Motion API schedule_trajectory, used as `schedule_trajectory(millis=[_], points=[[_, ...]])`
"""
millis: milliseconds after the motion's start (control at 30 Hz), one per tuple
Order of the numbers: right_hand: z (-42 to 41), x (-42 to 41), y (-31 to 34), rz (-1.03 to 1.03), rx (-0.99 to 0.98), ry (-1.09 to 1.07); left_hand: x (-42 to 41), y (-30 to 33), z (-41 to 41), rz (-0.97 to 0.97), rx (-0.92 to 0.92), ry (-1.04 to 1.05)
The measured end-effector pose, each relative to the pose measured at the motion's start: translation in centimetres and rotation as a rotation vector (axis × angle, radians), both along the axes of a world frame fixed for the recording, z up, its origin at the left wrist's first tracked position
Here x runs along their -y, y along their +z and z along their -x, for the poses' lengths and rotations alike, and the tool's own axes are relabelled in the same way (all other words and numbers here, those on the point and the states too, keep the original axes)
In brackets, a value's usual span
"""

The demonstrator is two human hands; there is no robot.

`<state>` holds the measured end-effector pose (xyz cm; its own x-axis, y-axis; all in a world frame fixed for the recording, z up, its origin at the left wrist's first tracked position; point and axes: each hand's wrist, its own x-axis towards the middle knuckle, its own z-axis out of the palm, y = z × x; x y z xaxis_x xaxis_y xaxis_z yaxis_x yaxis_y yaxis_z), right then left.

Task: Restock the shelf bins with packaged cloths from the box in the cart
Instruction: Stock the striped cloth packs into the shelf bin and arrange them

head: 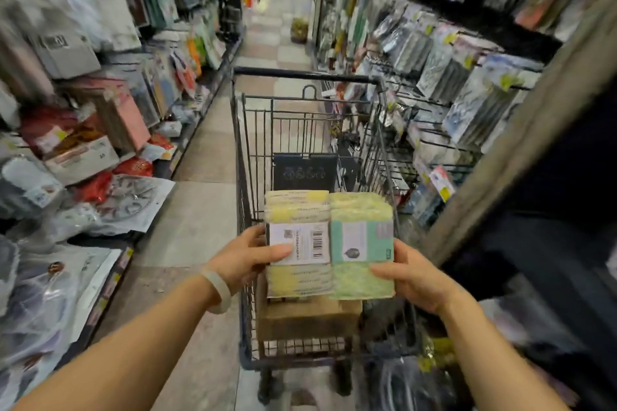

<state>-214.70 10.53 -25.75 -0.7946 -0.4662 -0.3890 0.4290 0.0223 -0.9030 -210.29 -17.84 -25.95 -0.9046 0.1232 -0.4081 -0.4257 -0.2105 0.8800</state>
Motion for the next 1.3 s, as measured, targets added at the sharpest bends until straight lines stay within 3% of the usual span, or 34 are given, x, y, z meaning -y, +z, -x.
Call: schedule_trajectory(millis=[300,600,867,1000,1300], points=[[-13.3,-4.2,5.7,-0.015,-0.123,-0.192,-3.8,6.1,-7.4,0.024,-0.106,-0.218],[-22.7,-14.2,11.9,-0.134,-0.272,-0.404,-15.2,12.1,-10.5,0.000,-0.235,-0.470],[-32.9,-28.4,16.6,-0.194,-0.435,-0.713,-31.7,18.9,-14.7,0.020,-0.420,-0.709],[-39.4,-37.2,18.6,-0.176,-0.436,-0.758,-42.3,20.5,-18.9,0.012,-0.498,-0.830],[-49.7,-53.7,19.4,-0.263,-0.369,-0.850,-62.3,19.6,-26.0,-0.023,-0.424,-0.967]])
